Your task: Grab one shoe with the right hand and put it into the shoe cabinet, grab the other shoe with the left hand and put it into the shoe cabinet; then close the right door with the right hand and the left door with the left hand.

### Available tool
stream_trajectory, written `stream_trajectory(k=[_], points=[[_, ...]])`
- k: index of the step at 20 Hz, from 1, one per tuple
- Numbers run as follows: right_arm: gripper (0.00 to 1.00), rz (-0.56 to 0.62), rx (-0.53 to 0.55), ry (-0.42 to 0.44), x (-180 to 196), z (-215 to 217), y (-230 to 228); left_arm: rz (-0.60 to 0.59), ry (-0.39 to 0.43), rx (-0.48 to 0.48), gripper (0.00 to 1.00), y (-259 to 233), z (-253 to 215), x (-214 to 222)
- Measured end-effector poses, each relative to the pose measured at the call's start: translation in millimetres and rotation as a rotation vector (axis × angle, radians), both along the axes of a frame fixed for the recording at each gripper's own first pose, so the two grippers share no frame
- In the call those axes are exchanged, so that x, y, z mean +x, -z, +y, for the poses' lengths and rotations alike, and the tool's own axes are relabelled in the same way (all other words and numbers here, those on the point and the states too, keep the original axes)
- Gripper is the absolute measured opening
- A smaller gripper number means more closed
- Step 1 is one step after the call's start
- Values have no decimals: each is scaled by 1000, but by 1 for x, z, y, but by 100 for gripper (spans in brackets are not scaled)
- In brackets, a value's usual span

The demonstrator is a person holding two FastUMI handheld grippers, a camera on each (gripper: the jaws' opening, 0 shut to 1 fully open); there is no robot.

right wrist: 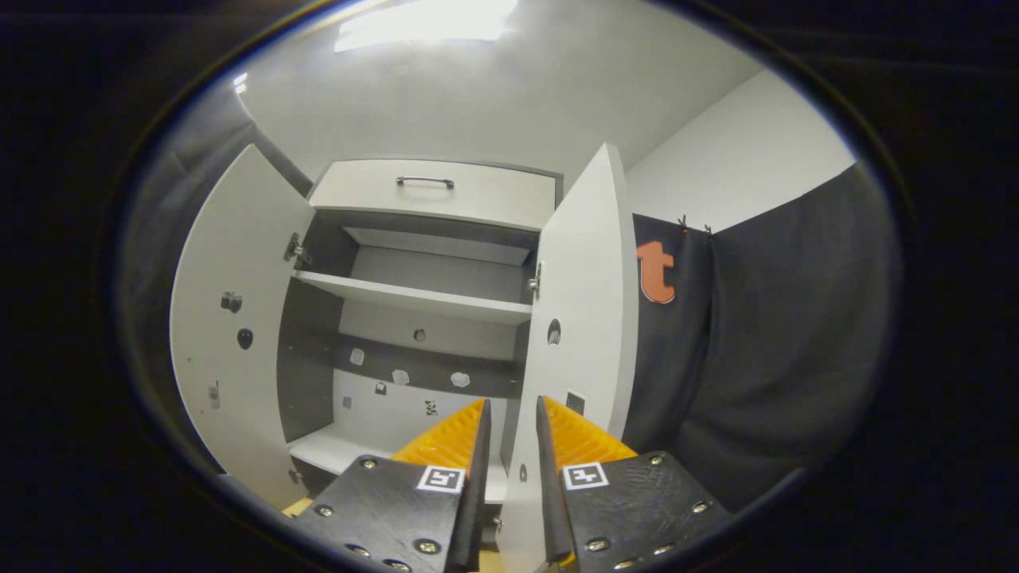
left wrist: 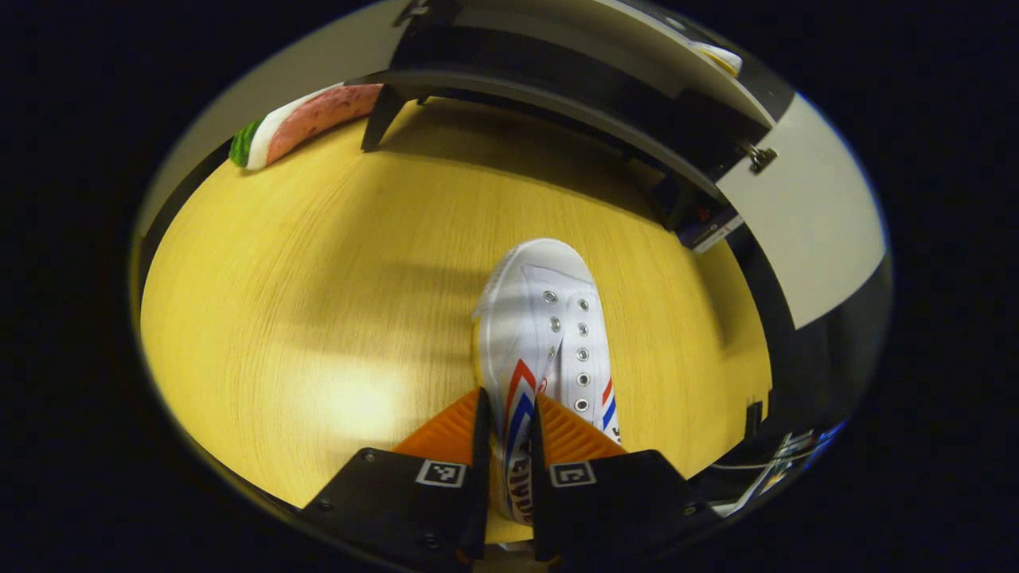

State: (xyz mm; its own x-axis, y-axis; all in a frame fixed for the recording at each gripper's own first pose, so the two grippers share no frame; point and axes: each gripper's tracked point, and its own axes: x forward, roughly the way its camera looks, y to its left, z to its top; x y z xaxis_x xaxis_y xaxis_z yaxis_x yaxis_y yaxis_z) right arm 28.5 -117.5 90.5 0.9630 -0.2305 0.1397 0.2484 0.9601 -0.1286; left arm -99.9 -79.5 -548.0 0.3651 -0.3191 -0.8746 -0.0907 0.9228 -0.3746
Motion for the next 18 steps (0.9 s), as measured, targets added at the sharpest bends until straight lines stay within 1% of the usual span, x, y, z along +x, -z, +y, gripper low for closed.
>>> stream_trajectory(k=[2,3,4,5,6,7,8,9,10,12,13,14,15,16,17,18], points=[[30,-8,-1,-1,-1,-1,-3,7,17,12,17,-3,2,0],[30,-10,-3,0,-2,-3,-4,-3,41,33,16,-5,4,3],[30,-12,-5,3,-3,-5,-4,-19,72,75,13,-8,8,6],[30,-13,-6,5,-3,-7,-5,-48,109,122,13,-14,12,12],[27,-15,-4,7,-3,-8,-5,-89,128,154,10,-25,14,21],[27,-18,-1,9,-2,-10,-5,-123,138,167,10,-42,15,30],[30,-21,4,10,-3,-11,-5,-161,137,167,10,-60,16,41],[27,-23,7,11,-3,-12,-5,-200,135,165,10,-79,21,44],[30,-27,10,11,-4,-13,-6,-249,132,164,10,-102,27,52],[30,-37,18,7,-6,-14,-7,-351,129,158,10,-150,33,67],[30,-41,22,7,-7,-15,-8,-404,126,152,10,-167,37,60],[27,-45,24,7,-8,-15,-9,-455,122,146,10,-170,38,54],[27,-51,24,10,-9,-16,-10,-502,114,138,10,-177,39,50],[27,-57,22,13,-10,-18,-11,-546,107,129,9,-164,37,41],[30,-62,21,16,-11,-19,-12,-589,101,119,10,-163,37,37],[27,-67,21,19,-14,-20,-14,-626,92,108,9,-160,37,32]])
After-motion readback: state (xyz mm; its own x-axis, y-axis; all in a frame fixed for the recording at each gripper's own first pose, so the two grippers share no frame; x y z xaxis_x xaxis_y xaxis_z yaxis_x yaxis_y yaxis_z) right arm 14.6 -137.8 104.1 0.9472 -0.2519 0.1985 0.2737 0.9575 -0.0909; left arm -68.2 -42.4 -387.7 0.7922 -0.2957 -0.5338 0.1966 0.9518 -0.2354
